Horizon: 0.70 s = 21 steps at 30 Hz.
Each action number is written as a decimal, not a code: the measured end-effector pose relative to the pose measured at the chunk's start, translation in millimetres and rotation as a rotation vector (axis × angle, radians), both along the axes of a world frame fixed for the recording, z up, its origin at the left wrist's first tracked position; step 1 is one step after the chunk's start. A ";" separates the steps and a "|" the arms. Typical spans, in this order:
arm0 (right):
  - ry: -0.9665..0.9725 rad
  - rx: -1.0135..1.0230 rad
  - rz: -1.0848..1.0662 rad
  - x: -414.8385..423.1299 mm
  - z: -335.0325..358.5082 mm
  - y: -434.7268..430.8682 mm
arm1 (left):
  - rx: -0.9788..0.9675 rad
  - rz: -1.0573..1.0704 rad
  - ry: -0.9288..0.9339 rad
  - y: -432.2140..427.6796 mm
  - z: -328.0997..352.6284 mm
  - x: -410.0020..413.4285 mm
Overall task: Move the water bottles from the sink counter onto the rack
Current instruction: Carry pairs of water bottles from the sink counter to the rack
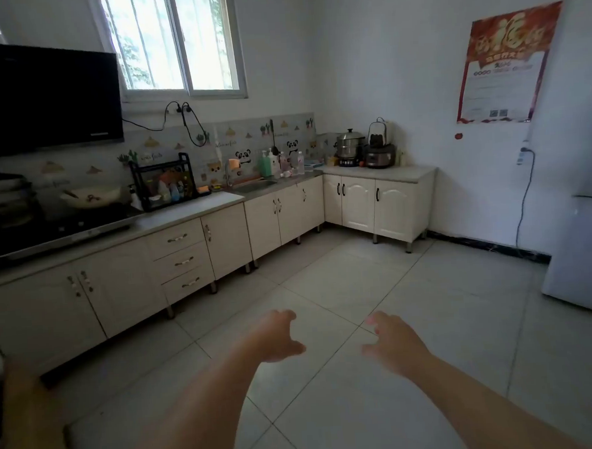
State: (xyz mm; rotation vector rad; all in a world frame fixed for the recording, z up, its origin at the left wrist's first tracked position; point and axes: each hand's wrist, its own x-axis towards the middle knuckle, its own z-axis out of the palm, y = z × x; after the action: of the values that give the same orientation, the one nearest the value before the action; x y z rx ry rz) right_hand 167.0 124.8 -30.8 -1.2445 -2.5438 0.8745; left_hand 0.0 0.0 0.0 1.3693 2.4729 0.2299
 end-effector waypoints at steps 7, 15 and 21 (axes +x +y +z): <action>-0.007 -0.019 -0.001 -51.5 -15.5 63.4 | -0.016 -0.007 -0.028 61.1 -12.6 -54.0; -0.055 0.008 -0.001 -149.7 -5.5 177.8 | 0.000 0.003 -0.070 171.9 -10.4 -164.4; -0.046 0.025 0.003 -215.4 0.3 247.8 | -0.007 0.012 -0.059 249.1 -6.3 -232.4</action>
State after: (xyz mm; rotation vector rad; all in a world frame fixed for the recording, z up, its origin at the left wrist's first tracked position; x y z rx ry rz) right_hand -48.4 372.6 -30.4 -1.2690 -2.5843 0.8218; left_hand -232.4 249.1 -6.3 1.3261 2.4315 0.2600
